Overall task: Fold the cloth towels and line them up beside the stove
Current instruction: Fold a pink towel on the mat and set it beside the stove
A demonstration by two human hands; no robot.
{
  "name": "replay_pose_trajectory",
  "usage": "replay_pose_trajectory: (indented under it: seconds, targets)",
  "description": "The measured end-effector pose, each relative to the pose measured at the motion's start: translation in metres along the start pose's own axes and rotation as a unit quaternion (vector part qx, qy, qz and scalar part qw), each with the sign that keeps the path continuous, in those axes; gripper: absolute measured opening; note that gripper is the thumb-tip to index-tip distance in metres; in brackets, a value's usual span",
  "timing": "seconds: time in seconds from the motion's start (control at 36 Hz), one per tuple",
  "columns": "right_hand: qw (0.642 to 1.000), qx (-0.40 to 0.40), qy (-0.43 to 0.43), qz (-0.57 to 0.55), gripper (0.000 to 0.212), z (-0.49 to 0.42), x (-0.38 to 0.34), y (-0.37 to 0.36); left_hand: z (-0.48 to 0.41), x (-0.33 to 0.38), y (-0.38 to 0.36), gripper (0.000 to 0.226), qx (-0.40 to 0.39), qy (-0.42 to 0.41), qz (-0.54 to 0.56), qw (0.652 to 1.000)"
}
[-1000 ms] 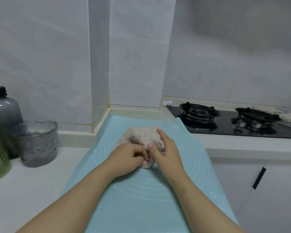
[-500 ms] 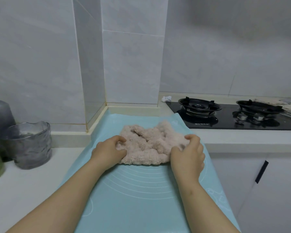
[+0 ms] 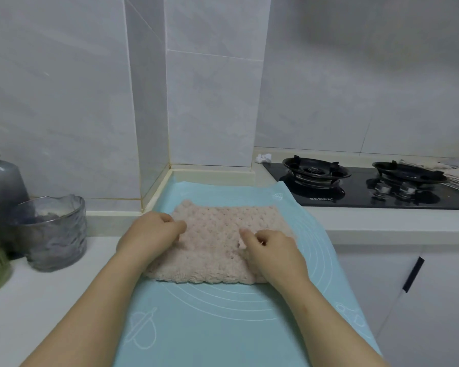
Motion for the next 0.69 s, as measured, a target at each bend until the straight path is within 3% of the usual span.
replay_pose_trajectory:
  seconds: [0.06,0.11,0.14,0.19,0.25,0.36,0.44,0.47,0.56,0.69]
  targets:
    - [0.999,0.048,-0.021,0.005,0.043,-0.015,0.001,0.012,-0.002,0.001,0.000,0.029,-0.007,-0.013,0.028,1.000]
    - [0.995,0.090,-0.048,0.008,0.026,-0.035,0.009,0.022,-0.008,0.002,-0.004,0.026,0.000,-0.024,0.039,0.999]
    - [0.994,0.088,-0.063,0.020,0.020,-0.046,0.013,0.022,-0.012,0.004,-0.008,0.021,0.000,-0.030,0.027,0.999]
    - [0.993,0.045,-0.091,0.059,0.032,-0.064,0.024,0.014,-0.025,0.006,-0.018,0.014,-0.015,-0.036,-0.022,0.999]
    - [0.986,0.006,-0.114,0.120,0.040,-0.077,0.032,0.006,-0.043,0.006,-0.027,0.028,-0.026,-0.037,-0.087,0.995]
    - [0.969,-0.013,-0.130,0.208,0.034,-0.096,0.041,-0.005,-0.077,0.010,-0.036,0.052,-0.019,-0.047,-0.224,0.973]
    - [0.971,-0.019,-0.130,0.201,0.024,-0.108,0.046,-0.010,-0.092,0.012,-0.043,0.052,-0.033,-0.056,-0.293,0.954]
    - [0.973,-0.024,-0.126,0.194,0.016,-0.111,0.046,-0.012,-0.097,0.012,-0.045,0.046,-0.042,-0.061,-0.299,0.952]
    - [0.978,-0.026,-0.105,0.177,0.017,-0.120,0.050,-0.015,-0.104,0.012,-0.050,0.031,-0.041,-0.069,-0.276,0.958]
    - [0.985,0.094,-0.040,0.140,0.021,-0.130,0.040,0.003,-0.106,0.032,-0.038,0.034,0.062,-0.101,-0.233,0.965]
Point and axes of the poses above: each hand's wrist, its own z-axis away from the middle knuckle, its own y-axis out of the back of the hand, x = y × z, the point moved 6 cm from there along -z, towards the middle knuckle
